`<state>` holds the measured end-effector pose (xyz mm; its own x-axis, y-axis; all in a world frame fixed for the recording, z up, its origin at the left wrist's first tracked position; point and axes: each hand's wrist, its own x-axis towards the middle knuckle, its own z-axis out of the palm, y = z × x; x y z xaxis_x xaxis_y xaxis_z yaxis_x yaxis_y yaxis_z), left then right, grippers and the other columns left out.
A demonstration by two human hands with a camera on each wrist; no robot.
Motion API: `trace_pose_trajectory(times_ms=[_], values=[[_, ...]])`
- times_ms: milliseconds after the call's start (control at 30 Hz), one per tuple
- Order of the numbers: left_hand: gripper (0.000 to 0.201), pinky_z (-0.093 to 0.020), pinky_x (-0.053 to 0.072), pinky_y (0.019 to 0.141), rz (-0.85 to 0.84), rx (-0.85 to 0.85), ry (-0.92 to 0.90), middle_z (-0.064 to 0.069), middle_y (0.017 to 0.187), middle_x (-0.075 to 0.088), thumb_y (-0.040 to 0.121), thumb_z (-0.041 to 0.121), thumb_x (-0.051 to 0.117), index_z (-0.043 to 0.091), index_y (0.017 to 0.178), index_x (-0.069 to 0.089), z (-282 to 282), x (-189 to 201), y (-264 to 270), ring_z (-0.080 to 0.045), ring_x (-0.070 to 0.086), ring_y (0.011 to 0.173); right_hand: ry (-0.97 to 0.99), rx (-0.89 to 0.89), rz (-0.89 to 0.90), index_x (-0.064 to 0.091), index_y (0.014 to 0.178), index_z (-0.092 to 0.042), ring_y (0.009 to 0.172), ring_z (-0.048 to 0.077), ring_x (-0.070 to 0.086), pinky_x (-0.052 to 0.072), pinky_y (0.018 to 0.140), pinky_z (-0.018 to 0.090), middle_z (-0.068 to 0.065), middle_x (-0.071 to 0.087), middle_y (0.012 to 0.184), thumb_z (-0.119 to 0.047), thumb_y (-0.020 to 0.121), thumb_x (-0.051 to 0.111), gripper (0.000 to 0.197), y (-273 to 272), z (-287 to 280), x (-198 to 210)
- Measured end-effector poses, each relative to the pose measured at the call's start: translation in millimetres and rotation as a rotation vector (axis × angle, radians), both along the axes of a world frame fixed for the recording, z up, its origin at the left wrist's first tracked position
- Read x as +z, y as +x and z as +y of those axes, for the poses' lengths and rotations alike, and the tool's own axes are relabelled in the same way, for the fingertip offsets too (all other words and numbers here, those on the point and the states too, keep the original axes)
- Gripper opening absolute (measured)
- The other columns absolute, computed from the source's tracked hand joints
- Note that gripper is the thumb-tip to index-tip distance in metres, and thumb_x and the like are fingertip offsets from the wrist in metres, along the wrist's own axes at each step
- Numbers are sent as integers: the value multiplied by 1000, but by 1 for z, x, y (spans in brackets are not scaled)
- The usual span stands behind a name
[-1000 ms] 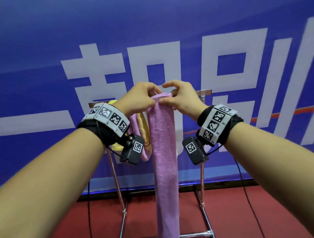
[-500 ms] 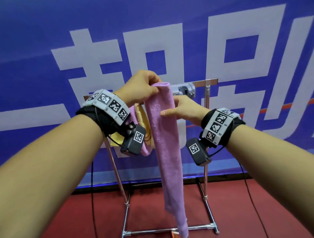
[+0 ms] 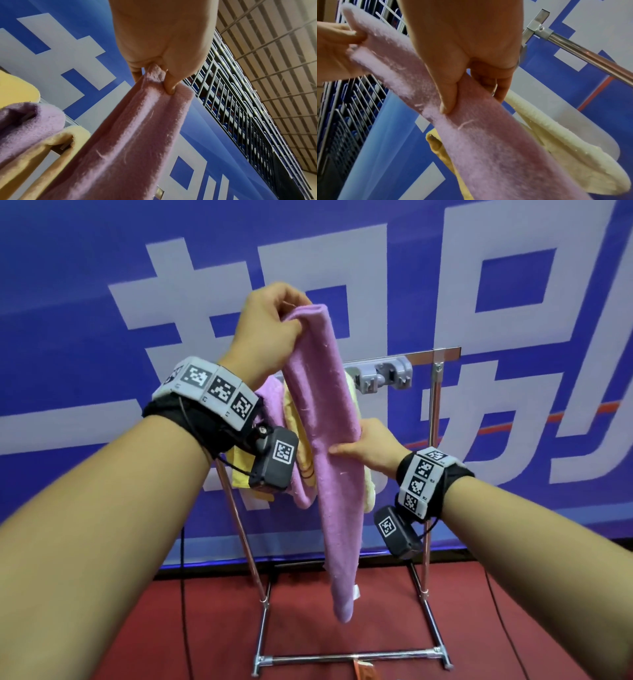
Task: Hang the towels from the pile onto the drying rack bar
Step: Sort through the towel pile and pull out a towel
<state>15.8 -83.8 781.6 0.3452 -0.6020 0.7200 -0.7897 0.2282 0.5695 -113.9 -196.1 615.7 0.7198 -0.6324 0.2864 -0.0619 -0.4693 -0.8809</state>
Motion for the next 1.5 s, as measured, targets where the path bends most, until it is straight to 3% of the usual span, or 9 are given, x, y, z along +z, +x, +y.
trace_pose_trajectory(times_ms=[200,300,533,733,867,1000,1200,1333,1500], values=[[14,-24,57,75,72,17,-182,2,87,70,87,7,63,21,90,66,10,5,9,-5,66,81,-88,-142,219,65,87,-9,85,27,69,58,75,44,9,72,89,-19,60,66,29,-4,-26,-35],[11,-28,58,77,96,28,-243,0,91,71,87,9,64,18,93,66,17,9,11,-8,66,83,-95,-166,260,66,72,-17,75,23,65,55,71,39,8,72,80,-10,72,67,7,-7,-31,-47],[16,-29,58,79,117,81,-226,-1,92,68,88,4,59,15,96,65,26,9,24,-7,64,82,-134,-267,228,59,72,-7,73,25,58,49,65,38,10,64,77,-11,87,58,15,-10,-43,-49],[34,-35,55,93,188,321,-4,0,106,69,87,3,48,18,109,69,31,-27,58,-14,65,101,-141,-442,102,62,88,-7,88,30,62,52,77,41,12,68,90,-8,85,51,11,-30,-63,-28],[25,-42,54,90,192,409,241,-6,105,68,85,7,48,17,102,65,29,-59,72,-25,64,101,-231,-424,79,60,89,-13,90,27,61,50,80,38,8,67,94,-5,84,48,15,-39,-67,-5],[20,-34,45,79,97,498,386,-13,104,66,88,15,48,7,99,63,26,-88,72,-32,60,101,-272,-419,37,60,85,-18,88,25,63,52,77,34,5,68,88,-6,83,48,17,-49,-67,20],[10,-43,55,81,47,343,651,-19,88,70,83,11,55,6,79,62,8,-117,48,-34,66,87,-372,-417,-4,61,93,-16,89,18,57,38,75,25,1,66,95,-2,86,44,23,-61,-58,52],[19,-35,51,88,68,221,618,-5,96,67,83,7,58,14,100,61,-12,-118,17,-24,62,93,-411,-387,20,60,98,-15,92,20,57,40,77,28,1,65,99,-3,88,41,25,-66,-53,67],[31,-26,52,82,97,-114,485,-1,103,66,81,17,72,16,110,58,-40,-99,-49,-18,63,94,-474,-313,85,60,94,-22,88,17,54,36,65,23,0,61,96,-4,87,47,24,-63,-43,81]])
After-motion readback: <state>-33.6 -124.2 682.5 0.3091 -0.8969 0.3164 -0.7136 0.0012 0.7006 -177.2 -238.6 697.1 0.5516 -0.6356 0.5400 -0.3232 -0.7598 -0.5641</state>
